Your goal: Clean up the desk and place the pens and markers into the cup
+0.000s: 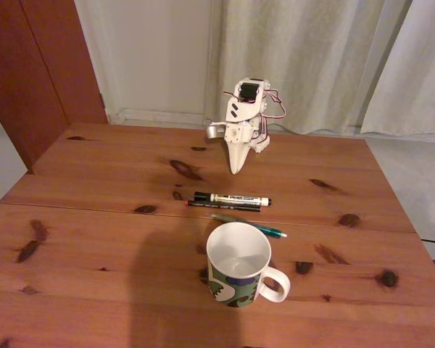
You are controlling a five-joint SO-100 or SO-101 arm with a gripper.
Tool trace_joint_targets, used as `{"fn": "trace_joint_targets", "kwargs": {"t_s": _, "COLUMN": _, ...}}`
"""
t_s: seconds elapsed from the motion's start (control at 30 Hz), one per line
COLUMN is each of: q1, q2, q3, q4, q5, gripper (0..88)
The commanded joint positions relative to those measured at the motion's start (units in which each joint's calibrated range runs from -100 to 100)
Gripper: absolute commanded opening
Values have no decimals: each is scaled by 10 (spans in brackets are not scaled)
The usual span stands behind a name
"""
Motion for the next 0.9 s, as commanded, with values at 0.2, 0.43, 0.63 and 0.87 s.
{"fn": "trace_joint_targets", "kwargs": {"t_s": 0.2, "q1": 9, "q2": 3, "q3": 1, "q4": -77, "q5": 51, "gripper": 11}}
{"fn": "trace_joint_targets", "kwargs": {"t_s": 0.43, "q1": 3, "q2": 4, "q3": -1, "q4": -77, "q5": 118, "gripper": 12}}
{"fn": "trace_joint_targets", "kwargs": {"t_s": 0.63, "q1": -20, "q2": 42, "q3": -20, "q4": -77, "q5": 168, "gripper": 12}}
{"fn": "trace_joint_targets", "kwargs": {"t_s": 0.87, "q1": -31, "q2": 272, "q3": -217, "q4": -72, "q5": 170, "gripper": 12}}
